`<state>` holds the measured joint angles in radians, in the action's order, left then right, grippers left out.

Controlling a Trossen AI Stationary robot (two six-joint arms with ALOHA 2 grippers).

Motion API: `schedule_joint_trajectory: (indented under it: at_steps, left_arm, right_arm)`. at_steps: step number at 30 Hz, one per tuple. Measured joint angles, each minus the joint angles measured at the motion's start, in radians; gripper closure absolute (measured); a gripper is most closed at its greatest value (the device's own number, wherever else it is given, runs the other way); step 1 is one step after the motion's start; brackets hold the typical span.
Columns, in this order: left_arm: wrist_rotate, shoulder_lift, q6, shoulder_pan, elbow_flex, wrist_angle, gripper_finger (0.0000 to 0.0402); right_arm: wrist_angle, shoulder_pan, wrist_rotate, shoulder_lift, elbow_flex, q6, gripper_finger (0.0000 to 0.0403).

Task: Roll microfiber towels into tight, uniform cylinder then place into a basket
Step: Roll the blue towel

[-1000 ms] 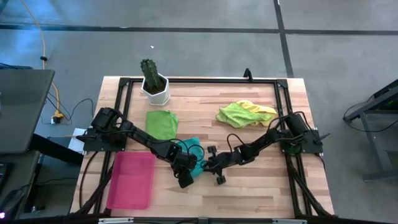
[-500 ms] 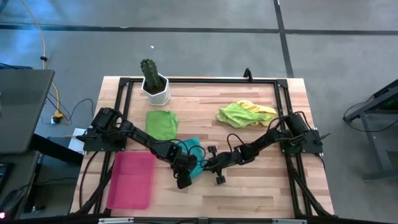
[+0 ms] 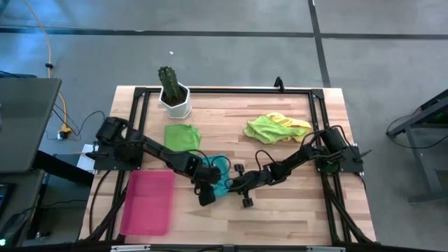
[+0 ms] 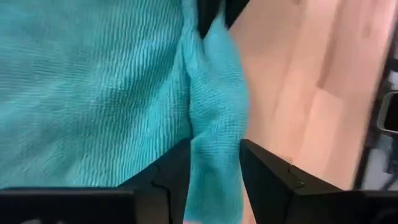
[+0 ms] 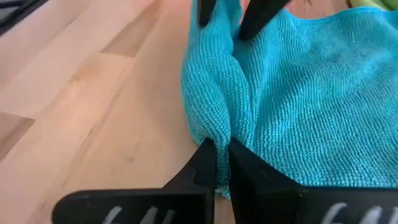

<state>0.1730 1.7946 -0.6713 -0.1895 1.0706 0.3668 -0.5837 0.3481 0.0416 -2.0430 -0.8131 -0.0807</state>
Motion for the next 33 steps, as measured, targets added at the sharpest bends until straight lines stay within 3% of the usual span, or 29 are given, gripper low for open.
schedule_joint_trajectory:
  at_steps: [7, 12, 20, 28, 33]
  left_arm:
    - [-0.167, -0.115, 0.208, -0.031, 0.000, 0.020, 0.0274]
    - [-0.257, -0.111, 0.344, -0.122, 0.001, -0.005, 0.0273]
    - [-0.443, -0.061, 0.338, -0.206, 0.001, -0.005, 0.0261]
    - [-0.483, 0.003, 0.334, -0.251, 0.001, 0.004, 0.0246]
    - [-0.587, 0.030, 0.325, -0.277, 0.000, 0.026, 0.0237]
  right_arm:
    - [0.000, 0.000, -0.042, 0.000, 0.000, -0.160, 0.0398]
    - [-0.002, -0.001, -0.042, 0.000, 0.000, -0.365, 0.0398]
    - [-0.002, -0.014, -0.074, 0.004, 0.000, -0.515, 0.0398]
    - [-0.020, -0.038, -0.096, 0.011, -0.003, -0.676, 0.0398]
    - [-0.023, -0.054, -0.125, 0.014, -0.003, -0.726, 0.0398]
